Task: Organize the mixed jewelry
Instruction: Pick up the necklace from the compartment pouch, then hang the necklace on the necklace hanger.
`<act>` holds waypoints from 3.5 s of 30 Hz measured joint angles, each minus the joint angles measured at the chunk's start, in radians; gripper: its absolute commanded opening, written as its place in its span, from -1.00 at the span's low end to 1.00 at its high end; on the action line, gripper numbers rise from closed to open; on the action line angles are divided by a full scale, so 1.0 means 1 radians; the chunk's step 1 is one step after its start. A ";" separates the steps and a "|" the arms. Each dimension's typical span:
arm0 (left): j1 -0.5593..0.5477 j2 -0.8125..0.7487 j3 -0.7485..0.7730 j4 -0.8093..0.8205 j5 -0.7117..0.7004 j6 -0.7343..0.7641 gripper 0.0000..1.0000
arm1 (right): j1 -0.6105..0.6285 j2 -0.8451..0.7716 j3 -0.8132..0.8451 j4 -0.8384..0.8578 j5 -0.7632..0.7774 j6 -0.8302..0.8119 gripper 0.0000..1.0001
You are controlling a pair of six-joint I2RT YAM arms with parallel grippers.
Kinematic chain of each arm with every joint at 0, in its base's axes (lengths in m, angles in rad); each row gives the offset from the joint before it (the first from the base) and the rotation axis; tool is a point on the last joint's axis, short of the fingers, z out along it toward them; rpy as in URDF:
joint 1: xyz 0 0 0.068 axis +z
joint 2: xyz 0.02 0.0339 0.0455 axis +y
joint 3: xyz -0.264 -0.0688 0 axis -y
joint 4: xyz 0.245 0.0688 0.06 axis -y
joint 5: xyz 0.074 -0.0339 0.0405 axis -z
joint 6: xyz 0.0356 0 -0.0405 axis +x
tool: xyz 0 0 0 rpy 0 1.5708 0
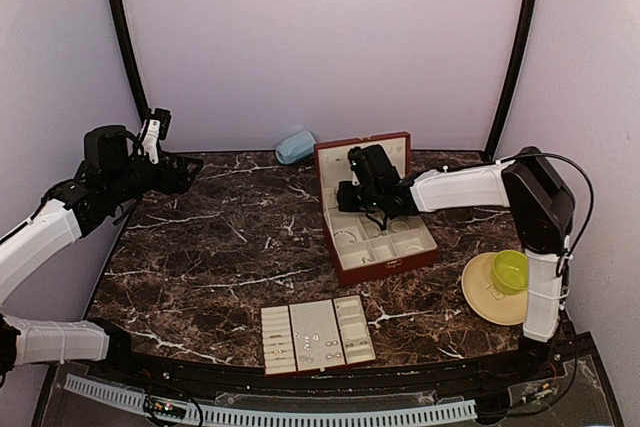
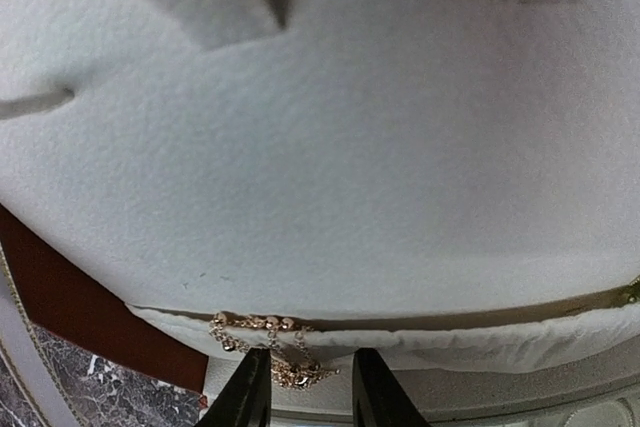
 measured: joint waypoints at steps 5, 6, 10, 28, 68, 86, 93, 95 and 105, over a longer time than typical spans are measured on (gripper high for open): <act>0.000 0.000 0.000 0.000 0.000 0.000 0.63 | 0.000 0.013 0.010 0.008 0.004 0.002 -0.50; 0.000 0.000 0.000 0.000 0.000 0.000 0.63 | 0.000 0.015 0.010 0.009 0.005 0.003 -0.51; 0.000 0.000 0.000 0.000 0.000 0.000 0.63 | 0.005 0.024 0.014 0.012 0.008 0.005 -0.57; 0.000 0.000 -0.004 0.000 0.001 0.000 0.63 | 0.012 0.039 0.019 0.031 0.027 0.018 -1.00; 0.000 -0.003 -0.011 0.000 0.007 0.000 0.64 | 0.014 -0.147 -0.120 0.234 -0.027 0.043 -1.00; 0.000 -0.003 -0.011 0.000 0.007 0.000 0.63 | 0.004 -0.147 -0.072 0.245 -0.018 0.043 -1.00; 0.000 -0.003 -0.011 0.000 0.007 0.000 0.63 | -0.001 -0.147 -0.063 0.243 -0.010 0.044 -1.00; 0.000 -0.003 -0.011 0.000 0.007 0.000 0.63 | -0.004 -0.147 -0.058 0.244 -0.007 0.044 -1.00; 0.000 -0.003 -0.011 0.000 0.007 0.000 0.63 | -0.014 -0.147 -0.027 0.243 -0.001 0.044 -1.00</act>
